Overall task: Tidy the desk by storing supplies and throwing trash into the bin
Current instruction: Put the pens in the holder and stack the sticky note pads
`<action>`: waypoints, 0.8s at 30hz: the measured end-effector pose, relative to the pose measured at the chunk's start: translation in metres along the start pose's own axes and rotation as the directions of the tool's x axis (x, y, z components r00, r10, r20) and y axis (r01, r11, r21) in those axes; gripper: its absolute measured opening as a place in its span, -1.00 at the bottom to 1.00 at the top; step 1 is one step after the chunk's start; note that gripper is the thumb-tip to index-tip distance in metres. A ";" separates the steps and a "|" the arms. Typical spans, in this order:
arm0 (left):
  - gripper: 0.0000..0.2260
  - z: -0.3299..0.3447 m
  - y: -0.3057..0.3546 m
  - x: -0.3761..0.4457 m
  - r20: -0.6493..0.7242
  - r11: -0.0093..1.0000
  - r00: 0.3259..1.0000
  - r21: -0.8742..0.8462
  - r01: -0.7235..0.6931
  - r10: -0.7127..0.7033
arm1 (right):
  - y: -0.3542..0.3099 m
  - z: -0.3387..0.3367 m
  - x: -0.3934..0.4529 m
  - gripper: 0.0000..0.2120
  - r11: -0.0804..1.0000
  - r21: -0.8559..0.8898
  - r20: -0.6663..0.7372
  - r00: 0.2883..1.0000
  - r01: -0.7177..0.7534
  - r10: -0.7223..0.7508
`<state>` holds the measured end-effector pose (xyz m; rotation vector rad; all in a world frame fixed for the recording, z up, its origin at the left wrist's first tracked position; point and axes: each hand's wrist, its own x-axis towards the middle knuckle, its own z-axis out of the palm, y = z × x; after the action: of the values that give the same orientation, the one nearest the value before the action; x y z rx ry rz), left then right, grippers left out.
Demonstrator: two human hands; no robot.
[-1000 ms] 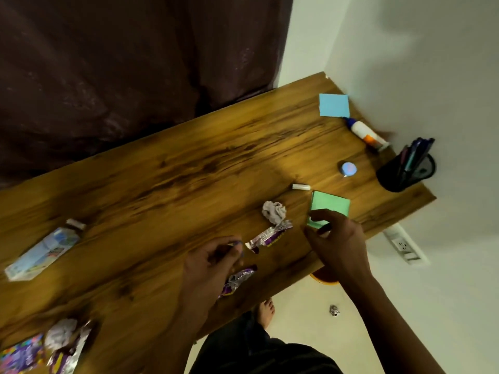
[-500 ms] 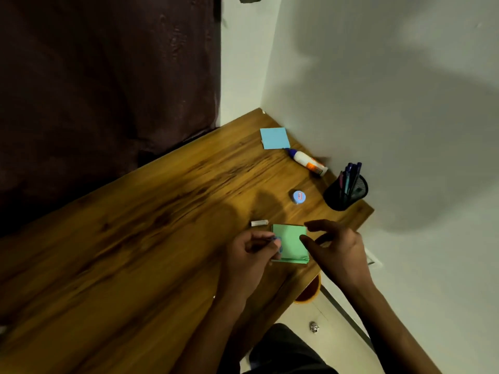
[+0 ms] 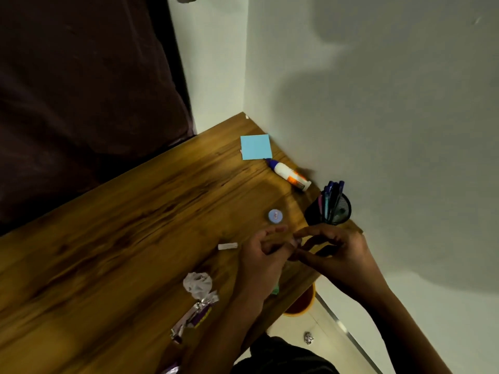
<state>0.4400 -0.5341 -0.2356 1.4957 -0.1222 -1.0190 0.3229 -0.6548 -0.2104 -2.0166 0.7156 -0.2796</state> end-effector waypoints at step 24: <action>-0.87 0.031 -0.020 0.029 -0.209 0.999 0.978 0.017 0.031 -0.027 | 0.096 -0.071 0.057 -0.62 0.983 -0.169 -0.270 0.963 -0.074 0.026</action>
<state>0.4281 -0.5701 -0.2626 1.6174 0.0387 -0.8801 0.3000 -0.7753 -0.2593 -2.1488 0.9888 -0.4786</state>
